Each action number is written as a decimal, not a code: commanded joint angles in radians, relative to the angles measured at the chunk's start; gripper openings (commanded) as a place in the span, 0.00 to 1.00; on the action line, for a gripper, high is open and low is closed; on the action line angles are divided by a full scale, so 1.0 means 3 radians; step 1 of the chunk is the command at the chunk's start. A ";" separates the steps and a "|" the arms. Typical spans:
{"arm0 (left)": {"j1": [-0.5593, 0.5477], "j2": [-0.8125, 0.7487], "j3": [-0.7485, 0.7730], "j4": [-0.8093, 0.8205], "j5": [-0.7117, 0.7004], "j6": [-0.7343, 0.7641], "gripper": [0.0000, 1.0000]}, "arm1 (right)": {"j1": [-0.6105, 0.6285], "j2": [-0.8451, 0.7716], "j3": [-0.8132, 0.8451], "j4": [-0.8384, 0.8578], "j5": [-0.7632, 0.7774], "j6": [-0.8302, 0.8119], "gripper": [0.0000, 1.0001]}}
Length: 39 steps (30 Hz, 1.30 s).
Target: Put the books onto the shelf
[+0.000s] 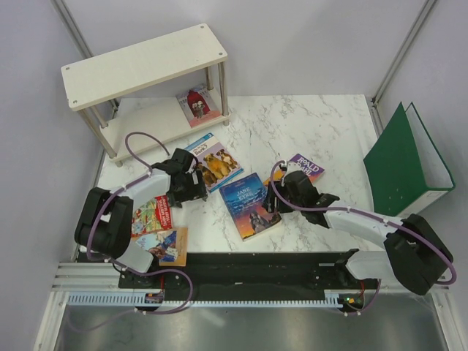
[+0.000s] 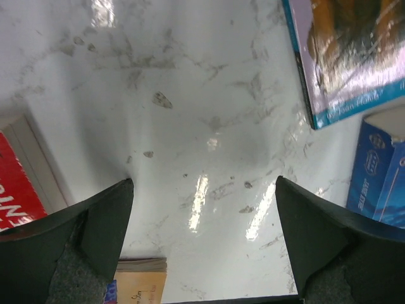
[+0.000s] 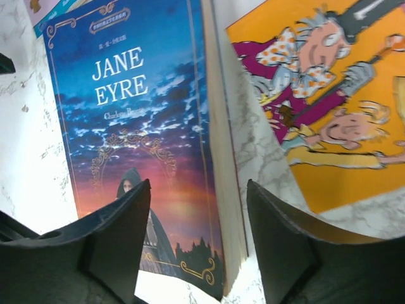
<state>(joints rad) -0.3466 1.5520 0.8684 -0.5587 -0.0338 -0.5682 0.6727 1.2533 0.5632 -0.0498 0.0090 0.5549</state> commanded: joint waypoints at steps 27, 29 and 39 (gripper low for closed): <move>-0.0885 -0.0132 -0.0650 0.1719 0.1099 -0.0944 1.00 | 0.0115 0.0419 -0.0277 0.1500 -0.0924 0.0742 0.56; -0.0926 -0.0045 -0.0599 0.1724 0.1084 -0.0964 1.00 | 0.0115 0.0521 -0.0338 0.1766 -0.1057 0.0911 0.55; -0.1008 0.0088 -0.0527 0.1709 0.1058 -0.0990 1.00 | 0.0115 0.0696 -0.0349 0.2267 -0.1431 0.1172 0.47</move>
<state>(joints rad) -0.5968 1.5047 0.7151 -0.1287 0.2047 -0.8150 0.6636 1.4658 0.4461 0.4236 -0.2150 0.8089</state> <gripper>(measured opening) 0.996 0.485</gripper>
